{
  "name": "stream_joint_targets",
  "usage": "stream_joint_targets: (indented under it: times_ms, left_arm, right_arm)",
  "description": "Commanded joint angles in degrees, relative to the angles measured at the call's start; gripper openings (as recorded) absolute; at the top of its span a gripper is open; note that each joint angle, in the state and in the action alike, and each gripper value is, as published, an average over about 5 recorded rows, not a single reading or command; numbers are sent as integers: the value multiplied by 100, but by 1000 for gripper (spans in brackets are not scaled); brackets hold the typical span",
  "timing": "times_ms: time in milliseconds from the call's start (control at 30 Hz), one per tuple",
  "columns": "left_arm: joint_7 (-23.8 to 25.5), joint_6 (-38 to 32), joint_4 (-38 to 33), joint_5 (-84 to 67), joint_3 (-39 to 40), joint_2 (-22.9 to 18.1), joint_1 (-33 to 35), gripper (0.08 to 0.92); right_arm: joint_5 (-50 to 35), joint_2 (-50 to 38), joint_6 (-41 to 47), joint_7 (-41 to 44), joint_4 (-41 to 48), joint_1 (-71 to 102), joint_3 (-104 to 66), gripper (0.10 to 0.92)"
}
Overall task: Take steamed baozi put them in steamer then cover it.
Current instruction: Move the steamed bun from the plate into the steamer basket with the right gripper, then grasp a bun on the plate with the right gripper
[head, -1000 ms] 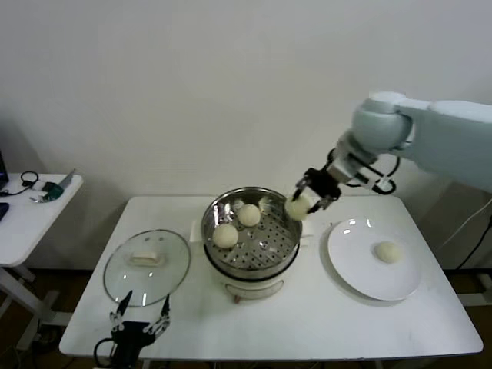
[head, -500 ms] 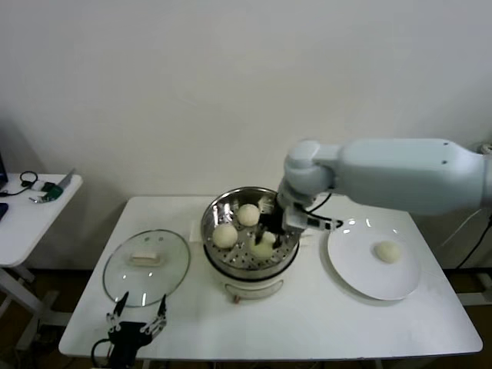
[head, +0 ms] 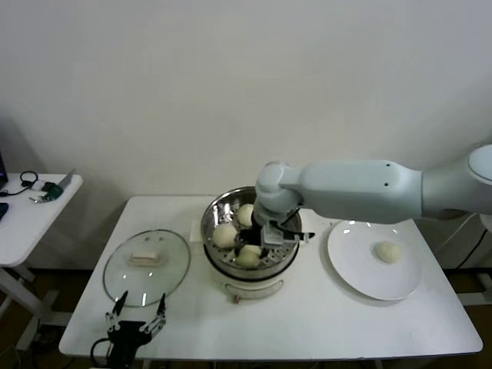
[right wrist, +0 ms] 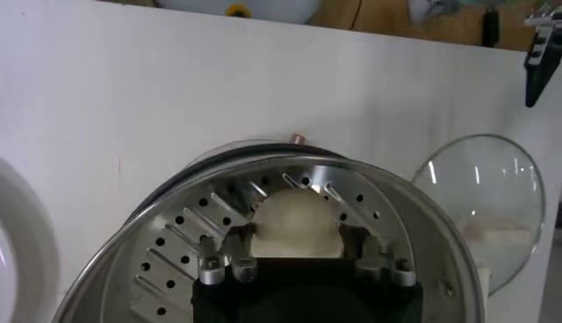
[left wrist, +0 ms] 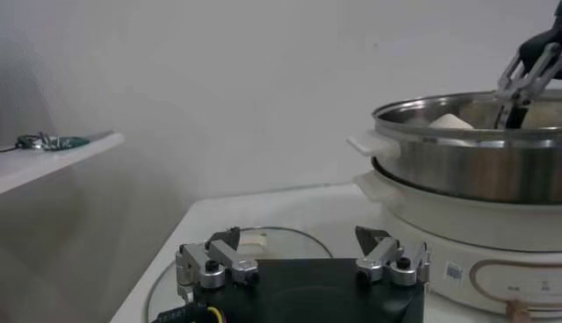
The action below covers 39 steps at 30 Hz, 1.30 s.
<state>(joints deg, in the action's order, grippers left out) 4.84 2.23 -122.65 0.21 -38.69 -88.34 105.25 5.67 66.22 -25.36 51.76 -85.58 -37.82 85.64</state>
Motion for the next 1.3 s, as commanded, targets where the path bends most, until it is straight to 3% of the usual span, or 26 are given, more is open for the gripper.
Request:
stream_joint_targets:
  times_ms: [33,133,300,633,900,1300]
  left_arm:
    - [8,2,-30,8,17,5,13,823]
    - [11,2,-50,0,22,14,19,823]
    - [13,-3,-49,-58,28,47,-4,823]
    - [55,-24,27,-70,63,76,-75,823]
    - [67,-63,88,-47,-3,80,-17,823]
    - [51,-145,109,-32,-95,20,132,823]
  right_arm:
    - [-1889,-477,-39,948,477,-1196,325,802]
    - [-2792,-890,473,1442,1016,-1759,760,820]
    - [-3333,-1682,1780,1651,1693,-2118,1581,823]
    - [-2519,-3228,2687,1286,2307,-385,1002,823]
    - [-1702,-2968,2486,1156,3496,1600,-736,823]
    - [-1086,-2066,2045,1173,4784,2735,-1863,823]
